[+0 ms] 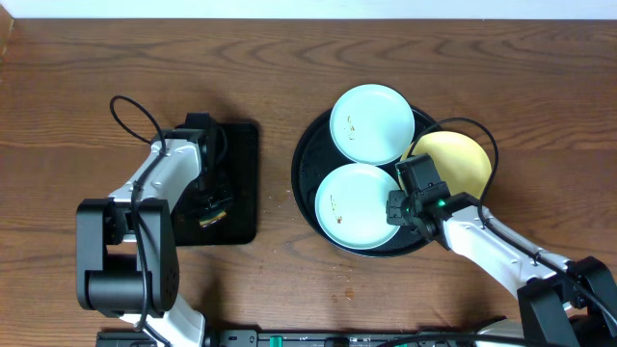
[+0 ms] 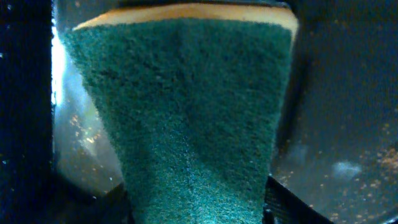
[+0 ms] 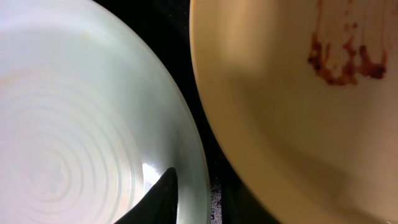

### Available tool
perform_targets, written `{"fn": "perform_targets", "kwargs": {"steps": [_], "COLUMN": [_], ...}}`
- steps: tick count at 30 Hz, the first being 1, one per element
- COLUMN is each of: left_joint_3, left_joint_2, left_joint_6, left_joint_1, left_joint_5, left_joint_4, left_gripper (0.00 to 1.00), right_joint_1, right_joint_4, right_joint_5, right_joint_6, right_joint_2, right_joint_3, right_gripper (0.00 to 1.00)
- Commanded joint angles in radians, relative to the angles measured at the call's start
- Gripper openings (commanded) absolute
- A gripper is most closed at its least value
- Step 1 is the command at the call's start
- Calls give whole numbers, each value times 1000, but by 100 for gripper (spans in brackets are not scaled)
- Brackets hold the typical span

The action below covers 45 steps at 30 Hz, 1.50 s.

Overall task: Clean dirty plates on tray and stack at the side
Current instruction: 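Lower left gripper onto the green sponge and grasp it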

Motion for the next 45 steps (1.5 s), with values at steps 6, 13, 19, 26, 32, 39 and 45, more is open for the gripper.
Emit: {"fn": "perform_targets", "kwargs": {"steps": [6,13,19,26,32,39,45], "left_joint_3": [-9,-8,31,32,30,-12,-53], "left_joint_2": [9,8,8,9,9,12,13], "left_joint_6": [16,16,16,15,15,15,22], "left_joint_1": [-1,-1,-1,-1,-1,-1,-1], "left_joint_5": [2,2,-2,-84,-122,-122,-123], "left_joint_4": [-5,-5,8,100,190,254,302], "left_gripper": [22,27,70,70,70,70,58], "right_joint_1": [8,8,8,8,8,8,8], "right_joint_4": [2,1,-1,-2,-1,-1,-1], "right_joint_5": [7,7,7,7,7,7,7], "right_joint_6": [-11,-11,-11,-11,-11,-11,-11], "right_joint_2": [6,6,6,6,6,6,6], "right_joint_3": [-5,-5,-5,-5,-5,-5,-5], "right_gripper": [26,27,29,29,30,30,31]}}
